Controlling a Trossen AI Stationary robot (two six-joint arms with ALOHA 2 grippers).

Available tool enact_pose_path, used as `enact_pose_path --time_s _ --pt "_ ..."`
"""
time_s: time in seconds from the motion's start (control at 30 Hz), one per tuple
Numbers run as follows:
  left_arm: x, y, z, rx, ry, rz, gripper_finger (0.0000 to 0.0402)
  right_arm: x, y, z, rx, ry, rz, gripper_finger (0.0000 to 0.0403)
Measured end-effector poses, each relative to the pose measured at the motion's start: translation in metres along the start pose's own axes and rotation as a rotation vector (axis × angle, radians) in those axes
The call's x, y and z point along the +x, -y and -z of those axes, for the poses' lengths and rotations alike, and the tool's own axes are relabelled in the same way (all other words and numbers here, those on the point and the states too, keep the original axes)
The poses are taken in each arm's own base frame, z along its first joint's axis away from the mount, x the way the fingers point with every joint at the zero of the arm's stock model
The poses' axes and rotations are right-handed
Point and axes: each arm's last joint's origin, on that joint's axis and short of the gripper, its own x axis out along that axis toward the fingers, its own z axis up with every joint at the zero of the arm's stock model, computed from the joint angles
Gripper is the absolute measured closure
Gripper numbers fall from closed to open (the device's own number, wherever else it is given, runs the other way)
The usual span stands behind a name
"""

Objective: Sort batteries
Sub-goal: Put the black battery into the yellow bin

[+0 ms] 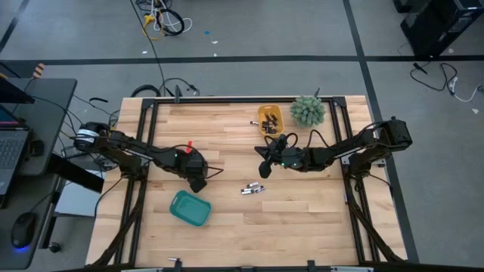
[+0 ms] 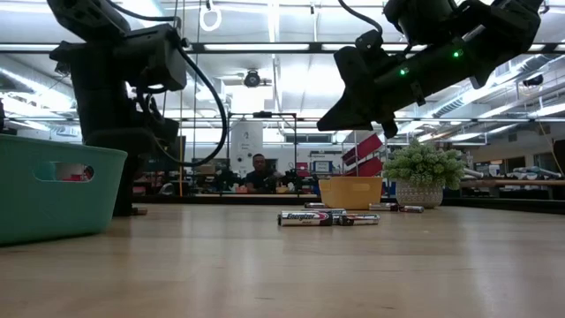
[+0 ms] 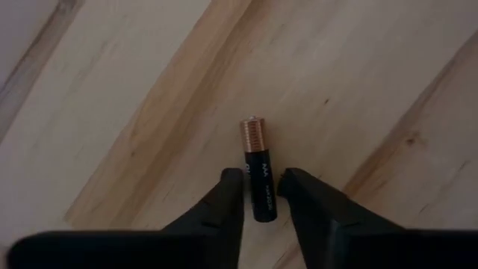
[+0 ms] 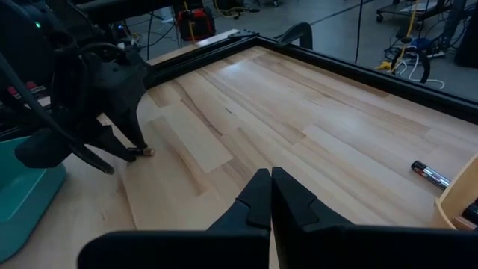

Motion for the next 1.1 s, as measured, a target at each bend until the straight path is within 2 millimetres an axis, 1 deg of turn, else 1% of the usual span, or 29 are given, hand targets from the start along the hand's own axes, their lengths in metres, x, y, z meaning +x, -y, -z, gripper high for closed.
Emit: enact_pose_path --time_s 0.2,0.3,1.1 --pt "0.000 0.000 0.000 0.001 0.005 -0.007 0.0364 0.000 0.000 0.000 0.000 -0.001 -0.003 0.0402" --pt "0.000 -0.001 0.000 0.001 0.012 -0.017 0.0382 0.000 0.000 0.000 -0.001 -0.002 -0.003 0.0402" --pt "-0.005 0.006 -0.011 0.041 0.072 -0.010 0.0389 0.000 0.000 0.000 -0.001 -0.002 -0.003 0.0402"
